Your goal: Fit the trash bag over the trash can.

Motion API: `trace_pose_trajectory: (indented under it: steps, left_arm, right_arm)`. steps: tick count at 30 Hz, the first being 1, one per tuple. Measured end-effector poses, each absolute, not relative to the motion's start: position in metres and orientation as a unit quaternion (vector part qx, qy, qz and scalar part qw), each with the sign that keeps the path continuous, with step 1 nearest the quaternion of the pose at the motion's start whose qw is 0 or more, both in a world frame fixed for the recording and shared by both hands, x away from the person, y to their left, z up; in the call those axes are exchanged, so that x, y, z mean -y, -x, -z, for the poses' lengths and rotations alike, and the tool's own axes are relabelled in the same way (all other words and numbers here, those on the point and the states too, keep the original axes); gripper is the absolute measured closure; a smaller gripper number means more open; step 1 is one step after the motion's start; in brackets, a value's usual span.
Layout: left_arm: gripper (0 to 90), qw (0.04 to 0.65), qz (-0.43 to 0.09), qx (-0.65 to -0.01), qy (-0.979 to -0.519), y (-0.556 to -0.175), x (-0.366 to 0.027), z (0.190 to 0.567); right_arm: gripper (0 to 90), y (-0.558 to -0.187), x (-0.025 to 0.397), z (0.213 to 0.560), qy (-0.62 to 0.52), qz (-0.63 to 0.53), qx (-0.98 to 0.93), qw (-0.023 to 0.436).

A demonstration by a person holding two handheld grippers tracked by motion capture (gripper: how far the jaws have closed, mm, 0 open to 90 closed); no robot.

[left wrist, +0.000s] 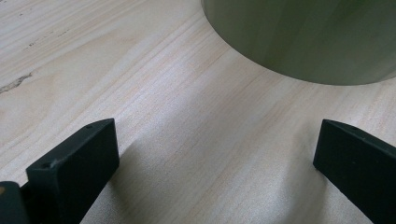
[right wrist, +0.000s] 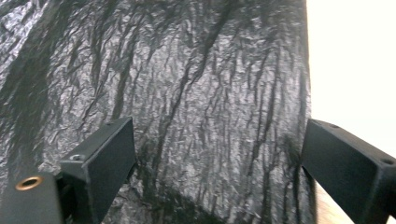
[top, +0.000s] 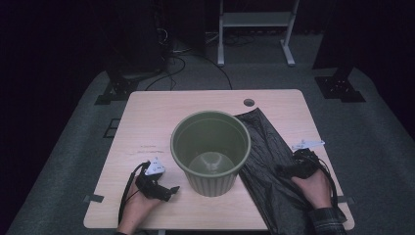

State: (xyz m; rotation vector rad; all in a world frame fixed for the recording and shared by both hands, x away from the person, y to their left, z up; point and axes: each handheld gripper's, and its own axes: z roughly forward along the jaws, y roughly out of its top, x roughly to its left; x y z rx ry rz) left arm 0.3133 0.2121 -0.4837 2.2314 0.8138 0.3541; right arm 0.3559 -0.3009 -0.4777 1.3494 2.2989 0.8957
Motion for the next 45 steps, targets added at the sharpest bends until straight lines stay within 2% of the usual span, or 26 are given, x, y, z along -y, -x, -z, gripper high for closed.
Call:
trace_pose_trajectory:
  steps: [4, 11, 34, 45]
  left_arm:
    - [0.0, 0.362, -0.138, -0.316, -0.866, -0.313, -0.212, 0.484]
    - [0.0, 0.362, -0.137, -0.316, -0.866, -0.313, -0.212, 0.484]
    - [0.0, 0.362, -0.136, -0.312, -0.867, -0.313, -0.212, 0.484]
    - [0.0, 0.362, -0.136, -0.312, -0.868, -0.314, -0.212, 0.484]
  right_arm:
    - [9.1, -0.355, 0.307, 0.474, -0.482, -0.323, -0.796, 0.175]
    - [9.1, -0.356, 0.308, 0.478, -0.482, -0.327, -0.799, 0.153]
    - [9.2, -0.357, 0.247, 0.474, -0.417, -0.358, -0.831, 0.086]
    - [9.2, -0.363, 0.22, 0.475, -0.4, -0.371, -0.835, 0.073]
